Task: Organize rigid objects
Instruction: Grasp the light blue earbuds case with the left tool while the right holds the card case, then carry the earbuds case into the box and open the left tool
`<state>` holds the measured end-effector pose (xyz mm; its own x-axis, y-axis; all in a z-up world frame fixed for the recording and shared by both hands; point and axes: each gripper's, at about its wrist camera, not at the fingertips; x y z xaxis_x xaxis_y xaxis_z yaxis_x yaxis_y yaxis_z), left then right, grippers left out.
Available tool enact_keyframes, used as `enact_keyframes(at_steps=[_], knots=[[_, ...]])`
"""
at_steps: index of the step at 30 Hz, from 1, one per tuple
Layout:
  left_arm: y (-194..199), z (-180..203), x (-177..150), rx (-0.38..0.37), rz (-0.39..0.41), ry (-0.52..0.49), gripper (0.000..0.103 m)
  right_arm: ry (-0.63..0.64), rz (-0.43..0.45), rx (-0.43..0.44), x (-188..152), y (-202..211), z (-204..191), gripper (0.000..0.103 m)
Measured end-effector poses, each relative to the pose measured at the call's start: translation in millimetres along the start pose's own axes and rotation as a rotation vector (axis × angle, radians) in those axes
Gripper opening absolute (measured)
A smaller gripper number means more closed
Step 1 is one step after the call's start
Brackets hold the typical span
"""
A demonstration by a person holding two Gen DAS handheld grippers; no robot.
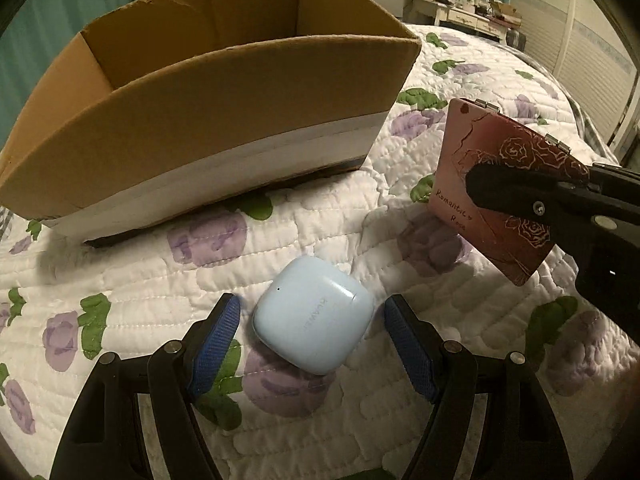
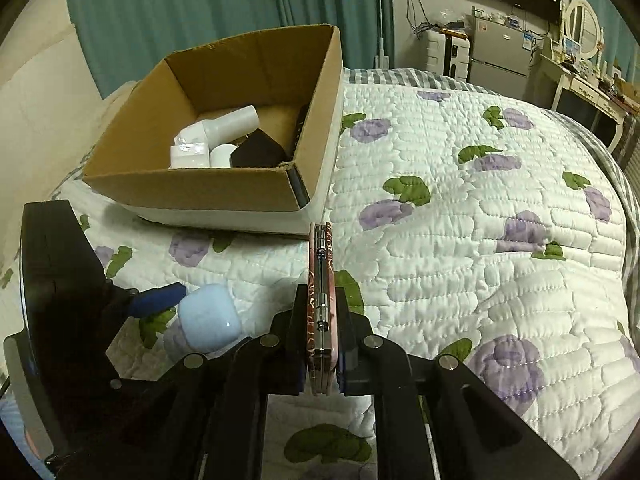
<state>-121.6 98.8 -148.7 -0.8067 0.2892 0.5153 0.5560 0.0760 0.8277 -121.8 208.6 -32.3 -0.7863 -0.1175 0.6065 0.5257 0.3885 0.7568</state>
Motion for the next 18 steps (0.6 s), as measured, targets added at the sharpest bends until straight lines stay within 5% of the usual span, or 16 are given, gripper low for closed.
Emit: enact_keyframes(at_steps=[2, 11, 18], knots=[[7, 0, -2, -0.001, 0.026, -0.003, 0.058, 0.009, 0.003, -0.009, 0, 3, -2, 0.009], [71, -26, -1, 0.043, 0.158, 0.049, 0.058, 0.079, 0.066, -0.040, 14, 48, -21, 0.009], [121, -76, 36, 0.090, 0.277, 0.139, 0.058, 0.163, 0.178, -0.004, 66, 95, -45, 0.009]])
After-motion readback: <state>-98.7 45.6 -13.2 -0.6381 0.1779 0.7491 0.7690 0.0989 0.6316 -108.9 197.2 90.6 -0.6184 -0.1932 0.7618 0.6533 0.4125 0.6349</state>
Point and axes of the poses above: each gripper's, at about its wrist camera, not at the fingertips, and y roughly against the way its jaws point, z to its right, x to its top, and after that the axes turned 10 degrees about x, right-handed
